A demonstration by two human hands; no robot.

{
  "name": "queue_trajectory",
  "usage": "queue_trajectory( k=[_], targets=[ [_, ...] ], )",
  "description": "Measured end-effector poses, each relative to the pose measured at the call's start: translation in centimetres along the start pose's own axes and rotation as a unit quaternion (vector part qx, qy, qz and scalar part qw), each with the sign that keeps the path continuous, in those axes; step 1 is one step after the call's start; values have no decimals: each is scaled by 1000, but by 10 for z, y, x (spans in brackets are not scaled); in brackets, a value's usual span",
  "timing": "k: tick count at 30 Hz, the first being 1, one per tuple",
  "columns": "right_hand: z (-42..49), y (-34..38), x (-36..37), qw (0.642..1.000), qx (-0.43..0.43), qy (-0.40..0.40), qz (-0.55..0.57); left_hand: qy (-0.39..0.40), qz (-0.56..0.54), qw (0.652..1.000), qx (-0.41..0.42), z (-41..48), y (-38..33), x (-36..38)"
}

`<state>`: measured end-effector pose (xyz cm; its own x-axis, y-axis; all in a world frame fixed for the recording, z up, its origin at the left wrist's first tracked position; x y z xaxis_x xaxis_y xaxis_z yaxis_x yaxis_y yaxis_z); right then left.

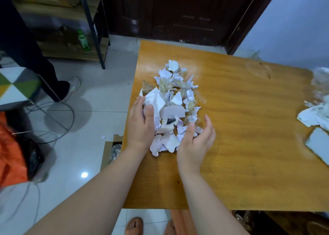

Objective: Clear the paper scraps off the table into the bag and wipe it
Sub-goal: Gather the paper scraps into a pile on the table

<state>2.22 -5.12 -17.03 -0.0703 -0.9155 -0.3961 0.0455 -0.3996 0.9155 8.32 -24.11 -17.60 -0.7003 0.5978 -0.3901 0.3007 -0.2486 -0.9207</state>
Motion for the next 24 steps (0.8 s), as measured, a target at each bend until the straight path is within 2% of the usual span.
queue_trajectory(
  k=[4, 7, 13, 17, 20, 24],
  targets=[
    [17, -4, 6, 999, 25, 34, -25, 3, 3, 1000, 3, 0, 1, 2],
    [19, 5, 21, 997, 35, 67, 15, 8, 5, 1000, 7, 0, -1, 2],
    [5, 13, 24, 995, 25, 68, 62, 30, -1, 999, 42, -2, -10, 4],
    [-10, 17, 14, 997, -53, 42, 22, 15, 39, 997, 64, -2, -11, 5],
    [-21, 14, 13, 994, -100, 44, -14, -9, 68, 997, 40, -1, -8, 5],
    [-30, 15, 15, 987, -143, 66, -39, 18, 86, 996, 26, 0, -4, 13]
  ],
)
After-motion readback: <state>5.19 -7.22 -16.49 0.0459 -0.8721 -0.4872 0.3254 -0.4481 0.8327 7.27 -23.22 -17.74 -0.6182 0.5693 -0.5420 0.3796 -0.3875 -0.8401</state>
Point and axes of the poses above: each hand's wrist, its own z-axis towards the middle knuckle, its own x-axis out of the palm, y = z × x, the point moved 9 cm from there along z, towards the middle knuckle, and after that the axes turned 1 degree about y, right-handed, at the moved point
